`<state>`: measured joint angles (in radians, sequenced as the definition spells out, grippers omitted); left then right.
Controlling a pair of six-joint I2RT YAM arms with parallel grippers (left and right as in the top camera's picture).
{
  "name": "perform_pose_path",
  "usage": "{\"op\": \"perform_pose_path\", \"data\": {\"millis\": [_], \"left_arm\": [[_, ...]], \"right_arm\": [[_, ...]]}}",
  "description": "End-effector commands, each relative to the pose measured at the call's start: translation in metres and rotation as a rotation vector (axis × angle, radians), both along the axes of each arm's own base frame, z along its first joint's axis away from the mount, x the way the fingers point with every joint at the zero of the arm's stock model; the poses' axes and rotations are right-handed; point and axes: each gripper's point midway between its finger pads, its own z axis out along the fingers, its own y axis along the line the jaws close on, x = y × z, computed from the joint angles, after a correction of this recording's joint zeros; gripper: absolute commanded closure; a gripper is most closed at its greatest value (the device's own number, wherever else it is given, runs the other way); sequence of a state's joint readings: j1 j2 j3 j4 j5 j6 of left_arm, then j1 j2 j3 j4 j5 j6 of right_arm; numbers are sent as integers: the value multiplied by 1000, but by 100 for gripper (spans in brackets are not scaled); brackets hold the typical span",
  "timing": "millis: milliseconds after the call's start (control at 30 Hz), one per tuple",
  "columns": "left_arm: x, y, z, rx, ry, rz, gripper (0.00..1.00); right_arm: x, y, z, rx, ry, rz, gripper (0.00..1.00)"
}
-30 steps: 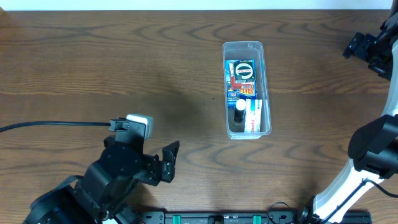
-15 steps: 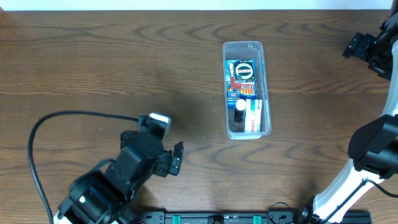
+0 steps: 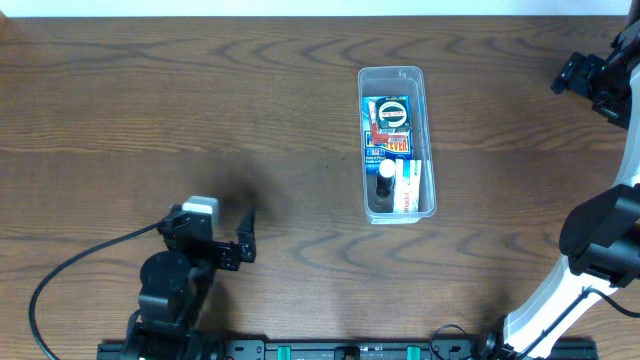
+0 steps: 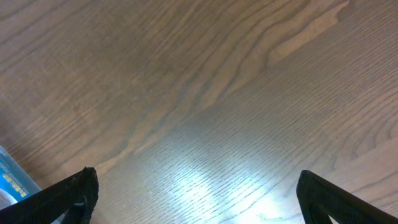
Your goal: Pack container
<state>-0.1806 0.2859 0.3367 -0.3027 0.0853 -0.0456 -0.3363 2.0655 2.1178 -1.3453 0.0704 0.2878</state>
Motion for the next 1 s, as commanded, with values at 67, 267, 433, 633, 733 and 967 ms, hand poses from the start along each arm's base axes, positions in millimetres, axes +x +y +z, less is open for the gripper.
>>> {"op": "perform_pose_path", "data": {"millis": [67, 267, 433, 633, 733, 967], "left_arm": [[3, 13, 13, -3, -127, 38, 2], [0, 30, 12, 0, -183, 107, 2], [-2, 37, 8, 1, -207, 136, 2], [1, 44, 3, 1, -250, 163, 2], [4, 46, 4, 1, -283, 172, 2], [8, 54, -3, 5, -298, 203, 2]], "right_arm": [[0, -2, -1, -1, 3, 1, 1], [0, -2, -1, -1, 3, 1, 1], [0, -2, -1, -1, 3, 1, 1], [0, -2, -1, -1, 3, 1, 1], [0, -2, -1, -1, 3, 1, 1], [0, -2, -1, -1, 3, 1, 1]]}}
